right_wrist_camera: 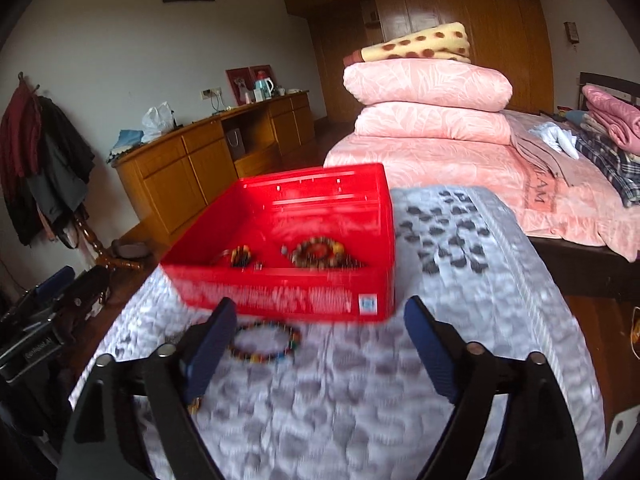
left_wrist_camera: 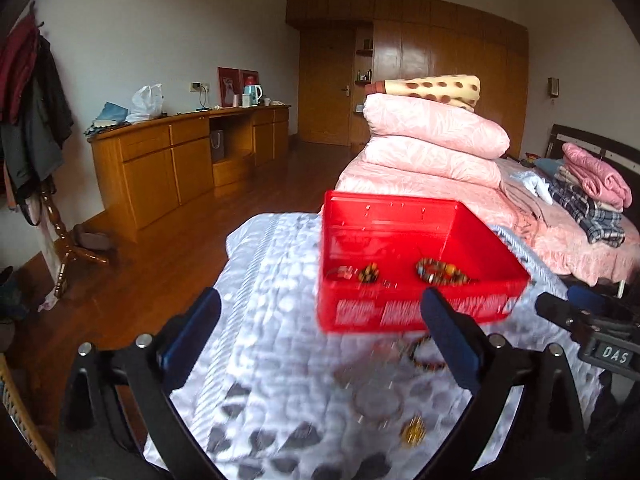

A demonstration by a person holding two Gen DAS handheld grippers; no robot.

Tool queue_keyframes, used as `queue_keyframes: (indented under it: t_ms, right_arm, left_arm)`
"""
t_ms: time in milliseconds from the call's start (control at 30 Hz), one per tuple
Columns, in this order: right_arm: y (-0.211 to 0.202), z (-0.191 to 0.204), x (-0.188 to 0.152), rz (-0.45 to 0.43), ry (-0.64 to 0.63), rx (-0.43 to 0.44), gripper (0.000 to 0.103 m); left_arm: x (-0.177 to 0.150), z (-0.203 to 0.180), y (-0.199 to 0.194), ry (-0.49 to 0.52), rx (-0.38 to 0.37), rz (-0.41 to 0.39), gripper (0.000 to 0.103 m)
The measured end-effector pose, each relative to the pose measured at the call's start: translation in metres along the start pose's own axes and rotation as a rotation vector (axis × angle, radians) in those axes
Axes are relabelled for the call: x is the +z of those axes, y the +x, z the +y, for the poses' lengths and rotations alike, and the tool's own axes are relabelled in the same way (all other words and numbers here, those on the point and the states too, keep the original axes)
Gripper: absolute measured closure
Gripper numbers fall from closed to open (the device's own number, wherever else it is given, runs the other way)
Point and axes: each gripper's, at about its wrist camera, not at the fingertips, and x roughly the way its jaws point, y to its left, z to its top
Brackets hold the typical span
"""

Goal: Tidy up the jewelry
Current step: 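Withdraw both tools from the tin toward the remaining jewelry, then grasp the gold pendant on the quilt with the right tool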

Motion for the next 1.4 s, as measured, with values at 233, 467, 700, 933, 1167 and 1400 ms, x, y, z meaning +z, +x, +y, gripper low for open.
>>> queue_keyframes:
  t_ms: [233, 467, 700, 933, 1167, 1400]
  right_arm:
    - [-0.018, 0.021, -0.026, 0.041, -0.06, -0.107, 0.007]
    - [-0.023, 0.028, -0.046, 0.065, -0.047, -0.071, 0.007]
    - [-0.02, 0.049, -0.059, 0.062, -0.046, -0.01, 0.007]
    - [-0.007, 0.075, -0.067, 0.071, -0.061, 0.026, 0.007]
    - [0.007, 0.095, -0.068, 0.106, -0.088, 0.006, 0.011]
    - [0.025, 0.112, -0.069, 0.166, -0.109, -0.019, 0.023]
  left_arm:
    - [-0.033, 0.012, -0.025, -0.016, -0.01, 0.023, 0.005]
    - [-0.055, 0.012, -0.046, 0.006, -0.004, 0.027, 0.005]
    - [-0.062, 0.024, -0.057, 0.004, 0.012, 0.018, 0.005]
    - [-0.07, 0.051, -0.058, -0.011, 0.054, 0.029, 0.005]
    - [-0.076, 0.073, -0.051, -0.022, 0.095, 0.045, 0.005]
    - [-0.077, 0.085, -0.046, -0.029, 0.092, 0.045, 0.005]
